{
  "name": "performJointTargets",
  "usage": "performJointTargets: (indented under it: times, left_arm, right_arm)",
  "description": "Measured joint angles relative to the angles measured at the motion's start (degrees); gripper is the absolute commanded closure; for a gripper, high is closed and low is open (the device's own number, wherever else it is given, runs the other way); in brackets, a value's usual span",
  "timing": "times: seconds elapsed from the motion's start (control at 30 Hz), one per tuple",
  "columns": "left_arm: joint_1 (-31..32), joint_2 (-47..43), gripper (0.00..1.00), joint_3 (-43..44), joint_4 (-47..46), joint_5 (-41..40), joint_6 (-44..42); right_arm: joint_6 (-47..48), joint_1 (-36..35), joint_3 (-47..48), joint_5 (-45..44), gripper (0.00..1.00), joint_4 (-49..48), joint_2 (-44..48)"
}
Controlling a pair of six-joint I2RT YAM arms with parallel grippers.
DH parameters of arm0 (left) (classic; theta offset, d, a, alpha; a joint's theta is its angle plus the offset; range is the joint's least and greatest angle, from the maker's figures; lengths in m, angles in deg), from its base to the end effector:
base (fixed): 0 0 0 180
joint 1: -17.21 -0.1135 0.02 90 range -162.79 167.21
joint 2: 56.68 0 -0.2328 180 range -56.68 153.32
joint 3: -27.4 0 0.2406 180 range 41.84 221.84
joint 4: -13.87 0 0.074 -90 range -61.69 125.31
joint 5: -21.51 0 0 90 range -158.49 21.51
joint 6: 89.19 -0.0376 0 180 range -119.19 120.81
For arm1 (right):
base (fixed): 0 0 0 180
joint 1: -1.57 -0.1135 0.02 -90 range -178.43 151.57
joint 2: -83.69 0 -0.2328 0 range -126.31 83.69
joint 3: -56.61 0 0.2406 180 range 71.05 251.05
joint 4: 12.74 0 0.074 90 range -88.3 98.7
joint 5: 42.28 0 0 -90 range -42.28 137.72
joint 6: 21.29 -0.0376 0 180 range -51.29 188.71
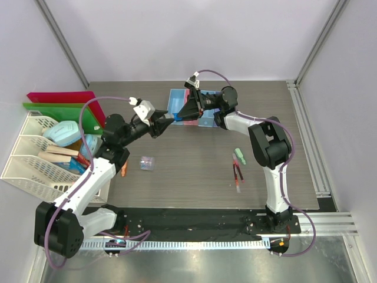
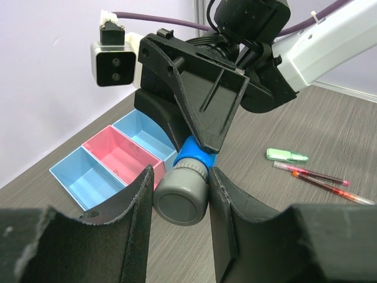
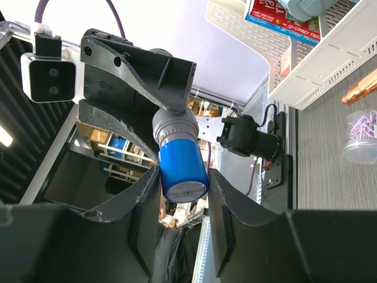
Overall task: Sort the stationery into containers
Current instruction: Place the stationery in the storage box.
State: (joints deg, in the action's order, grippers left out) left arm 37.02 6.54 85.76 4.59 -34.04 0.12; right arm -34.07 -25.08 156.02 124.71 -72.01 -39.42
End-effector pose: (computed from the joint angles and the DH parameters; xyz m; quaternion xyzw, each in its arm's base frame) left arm 0.2370 -0.1080 0.3090 0.3293 0.5998 -0.3148 0.6578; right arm 0.3720 0.2277 0.2598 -0.2151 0.6231 0.7509 0.0399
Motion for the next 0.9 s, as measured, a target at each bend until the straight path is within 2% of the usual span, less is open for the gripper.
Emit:
performJointTargets:
  times: [0.27, 0.37, 0.4, 0.43, 0.47, 0.53, 0.57, 0.63, 0.67, 0.9]
  left_arm:
    - [0.9, -0.1, 1.00, 0.0, -1.4, 0.6, -1.8]
    - [1.4, -0.1, 0.98, 0.0, -1.9, 0.6, -3.2]
    - [1.6, -0.1, 0.92, 0.0, -1.7, 0.6, -3.7]
    - [1.6, -0.1, 0.82, 0.0, -1.6, 0.7, -4.2]
    - [1.7, -0.1, 0.63, 0.0, -1.5, 0.6, -4.5]
    - [1.9, -0.1, 0.43, 0.0, -1.3, 0.7, -4.8]
    - [1.9, -0.1, 0.27, 0.0, -1.3, 0.7, -5.0]
    - [2.0, 0.2, 0.15, 0.0, 0.3, 0.2, -5.9]
    - [2.0, 0.6, 0.00, 0.0, 1.4, 0.1, -6.0]
    - [2.0, 1.6, 0.00, 0.0, 5.4, -0.8, -6.0]
  right_arm:
    - [0.5, 0.7, 0.0, 0.7, 0.94, 0.0, 2.2]
    - [0.7, 0.9, -0.2, 1.0, 0.99, 0.1, 2.8]
    - [0.9, 0.9, -0.3, 1.0, 0.99, 0.1, 2.9]
    - [1.0, 0.9, -0.5, 1.0, 0.99, 0.1, 2.9]
    - [1.1, 0.9, -0.7, 1.1, 0.99, 0.1, 3.0]
    - [1.6, 1.0, -1.1, 1.1, 0.99, 0.2, 3.3]
    - [1.8, 1.0, -1.4, 1.1, 0.99, 0.3, 3.5]
    - [1.7, 0.7, -1.6, 0.9, 0.99, 0.2, 4.0]
    - [1.8, 0.4, -1.6, 0.9, 0.99, 0.2, 4.5]
    - [2.7, -0.6, -1.6, 1.0, 0.99, -0.5, 7.0]
